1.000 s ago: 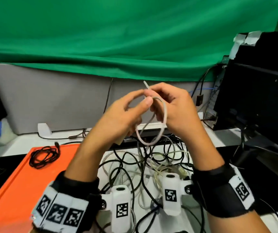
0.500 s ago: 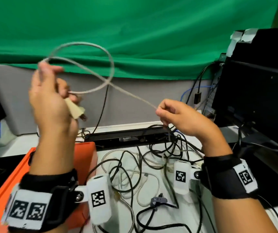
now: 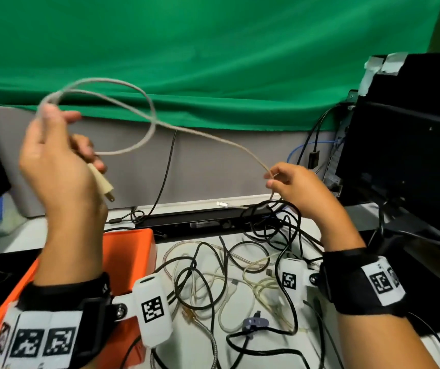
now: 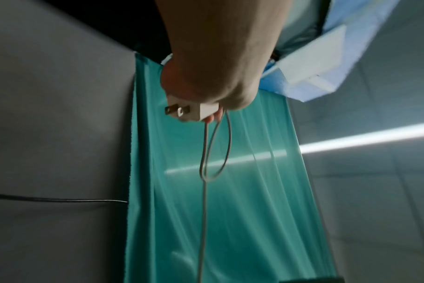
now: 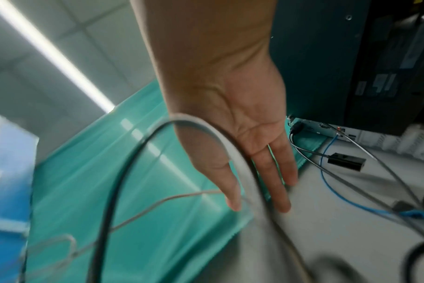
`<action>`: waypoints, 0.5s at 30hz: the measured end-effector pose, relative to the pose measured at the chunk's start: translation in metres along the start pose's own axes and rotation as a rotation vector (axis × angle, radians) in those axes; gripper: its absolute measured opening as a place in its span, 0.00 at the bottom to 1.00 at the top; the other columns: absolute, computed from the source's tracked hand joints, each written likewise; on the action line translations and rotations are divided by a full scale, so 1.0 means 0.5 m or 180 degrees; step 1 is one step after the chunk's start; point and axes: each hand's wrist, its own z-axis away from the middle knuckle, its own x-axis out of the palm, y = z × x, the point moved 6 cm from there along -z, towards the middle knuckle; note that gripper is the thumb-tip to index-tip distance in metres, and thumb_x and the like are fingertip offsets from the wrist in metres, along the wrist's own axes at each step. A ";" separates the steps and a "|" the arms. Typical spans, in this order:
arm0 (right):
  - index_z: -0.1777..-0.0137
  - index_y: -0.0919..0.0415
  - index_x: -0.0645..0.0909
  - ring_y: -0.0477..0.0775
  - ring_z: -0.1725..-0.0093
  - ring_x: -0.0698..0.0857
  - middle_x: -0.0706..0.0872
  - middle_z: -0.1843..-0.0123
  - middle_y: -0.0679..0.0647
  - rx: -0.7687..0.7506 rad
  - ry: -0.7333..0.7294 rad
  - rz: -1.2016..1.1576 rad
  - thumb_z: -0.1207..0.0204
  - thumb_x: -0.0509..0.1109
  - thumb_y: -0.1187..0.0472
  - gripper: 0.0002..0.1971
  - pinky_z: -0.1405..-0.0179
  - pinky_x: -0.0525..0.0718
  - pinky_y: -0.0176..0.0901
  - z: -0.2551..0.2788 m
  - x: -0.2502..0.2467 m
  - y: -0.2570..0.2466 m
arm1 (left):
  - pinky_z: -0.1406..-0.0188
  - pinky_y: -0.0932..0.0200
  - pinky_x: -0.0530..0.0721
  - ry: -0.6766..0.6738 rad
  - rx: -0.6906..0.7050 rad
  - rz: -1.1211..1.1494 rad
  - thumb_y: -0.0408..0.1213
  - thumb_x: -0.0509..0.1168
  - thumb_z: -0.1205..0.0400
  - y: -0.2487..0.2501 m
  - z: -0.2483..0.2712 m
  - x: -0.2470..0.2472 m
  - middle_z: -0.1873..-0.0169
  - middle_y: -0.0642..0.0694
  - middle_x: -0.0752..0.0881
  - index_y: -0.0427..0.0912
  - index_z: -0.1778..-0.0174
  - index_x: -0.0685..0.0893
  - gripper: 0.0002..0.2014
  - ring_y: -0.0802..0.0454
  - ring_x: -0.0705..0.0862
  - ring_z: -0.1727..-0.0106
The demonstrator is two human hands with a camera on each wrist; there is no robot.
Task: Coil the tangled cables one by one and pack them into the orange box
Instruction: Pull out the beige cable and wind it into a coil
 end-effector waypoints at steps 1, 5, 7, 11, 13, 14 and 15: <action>0.48 0.48 0.85 0.54 0.45 0.90 0.93 0.52 0.47 0.0008 0.0047 -0.0299 0.16 0.70 0.60 0.05 0.39 0.85 0.53 0.001 -0.011 -0.001 | 0.81 0.63 0.69 -0.0137 -0.0005 -0.0122 0.49 0.58 0.09 0.002 0.012 0.020 0.79 0.53 0.72 0.47 0.52 0.82 0.13 0.58 0.69 0.79; 0.49 0.51 0.87 0.51 0.47 0.92 0.94 0.55 0.48 -0.0098 0.0665 -0.1571 0.14 0.66 0.59 0.07 0.31 0.83 0.58 0.039 -0.096 -0.045 | 0.82 0.62 0.69 -0.0578 -0.0050 -0.0529 0.49 0.59 0.09 0.005 0.049 0.069 0.81 0.53 0.74 0.48 0.56 0.84 0.15 0.56 0.68 0.80; 0.47 0.50 0.88 0.45 0.46 0.91 0.94 0.53 0.46 -0.0368 0.0586 -0.1592 0.14 0.67 0.55 0.08 0.32 0.83 0.50 0.069 -0.109 -0.101 | 0.81 0.62 0.68 -0.1040 -0.0140 -0.0459 0.49 0.59 0.09 0.001 0.078 0.105 0.82 0.54 0.72 0.47 0.57 0.84 0.15 0.56 0.67 0.79; 0.30 0.51 0.83 0.42 0.37 0.88 0.92 0.40 0.47 -0.0481 -0.0508 -0.1758 0.11 0.61 0.61 0.15 0.33 0.80 0.37 0.112 -0.023 -0.209 | 0.83 0.63 0.69 -0.1630 -0.0155 -0.0427 0.50 0.60 0.10 -0.008 0.148 0.173 0.81 0.53 0.74 0.48 0.56 0.84 0.14 0.56 0.69 0.81; 0.28 0.57 0.81 0.59 0.38 0.90 0.92 0.40 0.57 -0.0407 -0.0860 -0.2601 0.11 0.57 0.62 0.17 0.29 0.82 0.51 0.120 0.002 -0.232 | 0.80 0.60 0.68 -0.1540 0.0002 -0.0702 0.51 0.61 0.11 -0.012 0.151 0.170 0.79 0.53 0.75 0.50 0.55 0.85 0.13 0.55 0.70 0.79; 0.27 0.59 0.80 0.66 0.41 0.91 0.92 0.41 0.61 -0.0424 -0.0967 -0.2939 0.10 0.55 0.59 0.18 0.30 0.82 0.59 0.121 0.004 -0.237 | 0.78 0.58 0.67 -0.1470 0.0083 -0.0887 0.53 0.61 0.11 -0.015 0.146 0.162 0.79 0.53 0.74 0.50 0.54 0.86 0.14 0.54 0.69 0.78; 0.27 0.60 0.79 0.69 0.43 0.91 0.92 0.42 0.64 -0.0449 -0.1074 -0.3210 0.10 0.52 0.55 0.20 0.31 0.81 0.64 0.121 0.004 -0.239 | 0.76 0.53 0.66 -0.1415 0.0121 -0.1048 0.54 0.60 0.11 -0.020 0.139 0.153 0.78 0.53 0.73 0.49 0.54 0.85 0.16 0.52 0.68 0.77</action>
